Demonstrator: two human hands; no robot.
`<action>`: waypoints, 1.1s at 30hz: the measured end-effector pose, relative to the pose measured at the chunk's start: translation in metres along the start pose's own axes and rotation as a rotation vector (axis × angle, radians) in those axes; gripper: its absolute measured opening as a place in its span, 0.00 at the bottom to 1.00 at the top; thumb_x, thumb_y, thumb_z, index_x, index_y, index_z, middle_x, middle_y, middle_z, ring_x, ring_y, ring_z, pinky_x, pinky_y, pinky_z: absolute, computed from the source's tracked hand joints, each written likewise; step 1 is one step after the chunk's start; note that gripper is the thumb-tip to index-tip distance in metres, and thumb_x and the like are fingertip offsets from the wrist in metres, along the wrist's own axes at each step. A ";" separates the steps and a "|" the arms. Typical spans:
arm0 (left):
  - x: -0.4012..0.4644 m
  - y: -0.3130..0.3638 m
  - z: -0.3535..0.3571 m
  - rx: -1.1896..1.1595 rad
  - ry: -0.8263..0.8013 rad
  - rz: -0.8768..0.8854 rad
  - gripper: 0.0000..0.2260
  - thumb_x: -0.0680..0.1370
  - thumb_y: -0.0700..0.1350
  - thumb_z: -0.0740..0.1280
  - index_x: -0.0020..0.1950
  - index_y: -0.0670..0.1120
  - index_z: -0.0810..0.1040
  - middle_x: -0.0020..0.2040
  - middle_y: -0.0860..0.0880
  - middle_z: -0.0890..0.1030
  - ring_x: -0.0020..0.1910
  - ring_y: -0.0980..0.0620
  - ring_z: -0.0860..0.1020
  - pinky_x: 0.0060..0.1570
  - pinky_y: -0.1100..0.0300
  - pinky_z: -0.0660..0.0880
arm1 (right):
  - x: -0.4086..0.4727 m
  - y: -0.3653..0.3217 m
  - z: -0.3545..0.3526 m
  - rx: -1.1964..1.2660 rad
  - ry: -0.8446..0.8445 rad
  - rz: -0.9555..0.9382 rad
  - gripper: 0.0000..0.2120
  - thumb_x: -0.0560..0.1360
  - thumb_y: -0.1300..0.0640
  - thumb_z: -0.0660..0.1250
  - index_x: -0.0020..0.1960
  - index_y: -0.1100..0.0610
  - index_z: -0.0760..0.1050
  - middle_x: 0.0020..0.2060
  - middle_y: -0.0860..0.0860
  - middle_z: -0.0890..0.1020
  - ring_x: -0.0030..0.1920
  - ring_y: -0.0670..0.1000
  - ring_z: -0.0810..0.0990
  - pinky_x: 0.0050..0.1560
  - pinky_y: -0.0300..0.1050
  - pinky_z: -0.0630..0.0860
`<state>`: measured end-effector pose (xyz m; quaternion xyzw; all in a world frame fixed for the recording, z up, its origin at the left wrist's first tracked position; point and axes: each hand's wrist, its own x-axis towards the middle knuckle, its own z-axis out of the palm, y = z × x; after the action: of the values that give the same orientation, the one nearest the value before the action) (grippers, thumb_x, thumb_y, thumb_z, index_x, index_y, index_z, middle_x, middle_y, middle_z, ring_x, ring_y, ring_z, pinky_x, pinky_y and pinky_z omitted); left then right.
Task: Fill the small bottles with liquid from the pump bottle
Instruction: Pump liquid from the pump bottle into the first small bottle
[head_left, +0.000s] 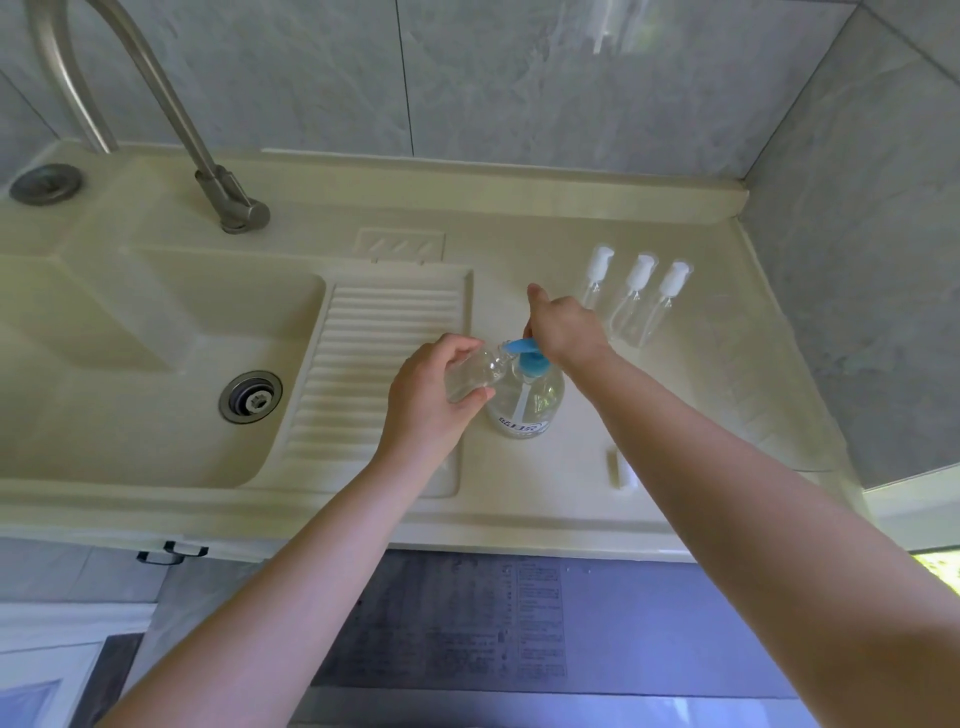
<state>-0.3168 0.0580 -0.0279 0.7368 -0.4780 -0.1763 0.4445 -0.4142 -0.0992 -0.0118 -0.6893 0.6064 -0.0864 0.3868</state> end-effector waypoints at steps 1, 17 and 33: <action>0.000 0.000 -0.001 0.000 0.003 0.002 0.18 0.69 0.41 0.77 0.57 0.50 0.79 0.54 0.55 0.81 0.54 0.56 0.78 0.60 0.54 0.73 | 0.001 -0.001 -0.001 -0.006 -0.023 -0.004 0.31 0.78 0.38 0.47 0.52 0.58 0.81 0.49 0.58 0.83 0.50 0.59 0.80 0.59 0.52 0.75; 0.005 -0.002 0.001 0.038 0.018 0.008 0.19 0.68 0.43 0.77 0.56 0.53 0.78 0.53 0.56 0.81 0.55 0.55 0.78 0.58 0.47 0.74 | 0.013 0.004 0.003 -0.027 0.018 -0.031 0.33 0.80 0.37 0.45 0.51 0.59 0.81 0.48 0.58 0.82 0.51 0.60 0.79 0.57 0.51 0.74; 0.005 -0.001 0.002 0.032 0.025 0.003 0.21 0.67 0.45 0.77 0.56 0.59 0.76 0.53 0.57 0.80 0.55 0.53 0.78 0.59 0.44 0.73 | 0.001 -0.002 0.003 -0.161 0.090 -0.105 0.25 0.84 0.46 0.43 0.53 0.62 0.72 0.45 0.57 0.74 0.47 0.61 0.74 0.46 0.51 0.67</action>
<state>-0.3155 0.0532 -0.0291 0.7453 -0.4764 -0.1586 0.4387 -0.4105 -0.0987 -0.0131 -0.7444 0.5913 -0.0883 0.2973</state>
